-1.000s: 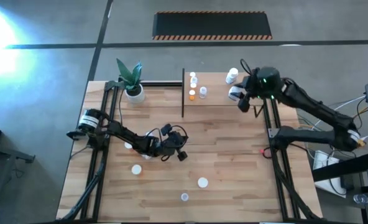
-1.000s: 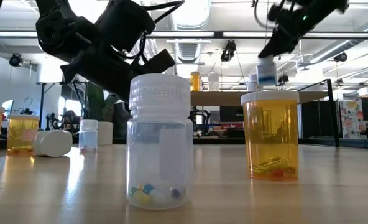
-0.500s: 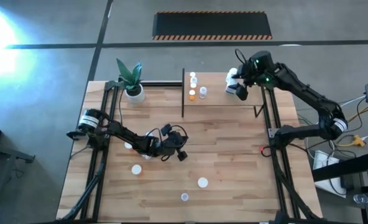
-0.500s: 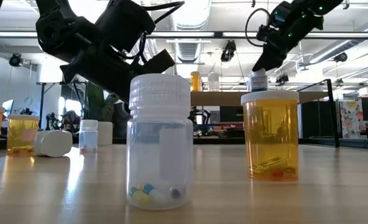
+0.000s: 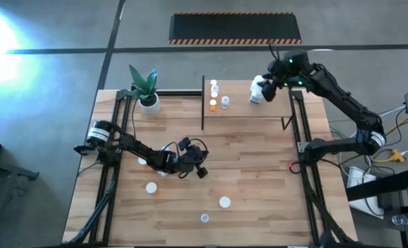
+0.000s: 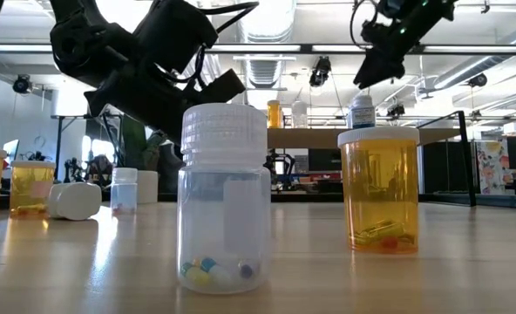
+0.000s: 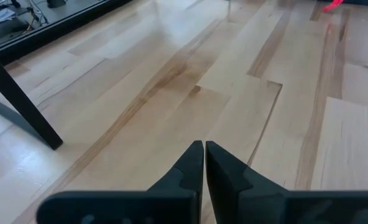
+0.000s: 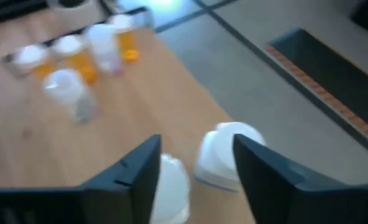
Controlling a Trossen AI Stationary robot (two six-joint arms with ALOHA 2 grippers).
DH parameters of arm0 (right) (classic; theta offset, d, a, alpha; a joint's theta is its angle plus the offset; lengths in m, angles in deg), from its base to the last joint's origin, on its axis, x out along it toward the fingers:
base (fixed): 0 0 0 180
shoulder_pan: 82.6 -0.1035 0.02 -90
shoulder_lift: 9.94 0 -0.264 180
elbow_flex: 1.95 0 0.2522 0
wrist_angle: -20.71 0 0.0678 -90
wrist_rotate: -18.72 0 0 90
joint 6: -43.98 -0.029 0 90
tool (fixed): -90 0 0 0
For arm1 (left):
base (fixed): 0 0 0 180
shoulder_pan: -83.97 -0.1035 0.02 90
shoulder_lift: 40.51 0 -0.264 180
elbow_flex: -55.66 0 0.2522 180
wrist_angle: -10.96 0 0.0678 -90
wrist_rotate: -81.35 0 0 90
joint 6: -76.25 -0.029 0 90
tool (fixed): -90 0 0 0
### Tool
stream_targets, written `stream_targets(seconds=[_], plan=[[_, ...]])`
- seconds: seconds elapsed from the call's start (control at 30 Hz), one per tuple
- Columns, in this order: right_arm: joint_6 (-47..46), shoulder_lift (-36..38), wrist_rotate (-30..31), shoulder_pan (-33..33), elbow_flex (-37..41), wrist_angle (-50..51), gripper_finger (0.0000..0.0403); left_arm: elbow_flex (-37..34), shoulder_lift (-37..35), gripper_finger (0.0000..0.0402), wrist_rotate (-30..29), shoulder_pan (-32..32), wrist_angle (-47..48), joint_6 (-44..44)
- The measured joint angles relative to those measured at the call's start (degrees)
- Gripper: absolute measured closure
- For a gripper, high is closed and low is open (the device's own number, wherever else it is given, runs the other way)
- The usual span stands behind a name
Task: Pick and place medicine bottles onto shelf by color
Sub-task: Put the white pill bottle on the shelf aligned with the other white pill bottle
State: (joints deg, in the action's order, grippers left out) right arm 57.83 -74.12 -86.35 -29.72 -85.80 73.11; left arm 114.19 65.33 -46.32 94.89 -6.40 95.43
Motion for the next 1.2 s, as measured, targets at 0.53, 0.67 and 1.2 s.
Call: stream_targets(seconds=[0.53, 0.67, 1.2], plan=[[-4.05, -8.89, 8.16, 0.02, -2.78, -0.86, 0.0390, 0.04, 0.00, 0.0400, -0.04, -0.02, 0.05, 0.00], [-7.06, -8.36, 13.20, 0.02, -5.64, 4.73, 0.0391, 0.04, 0.00, 0.0400, -0.04, -0.02, 0.05, 0.01], [-8.78, -8.39, 19.48, 0.02, -10.21, 9.90, 0.0391, 0.04, 0.00, 0.0400, -0.04, 0.00, -0.01, 0.00]])
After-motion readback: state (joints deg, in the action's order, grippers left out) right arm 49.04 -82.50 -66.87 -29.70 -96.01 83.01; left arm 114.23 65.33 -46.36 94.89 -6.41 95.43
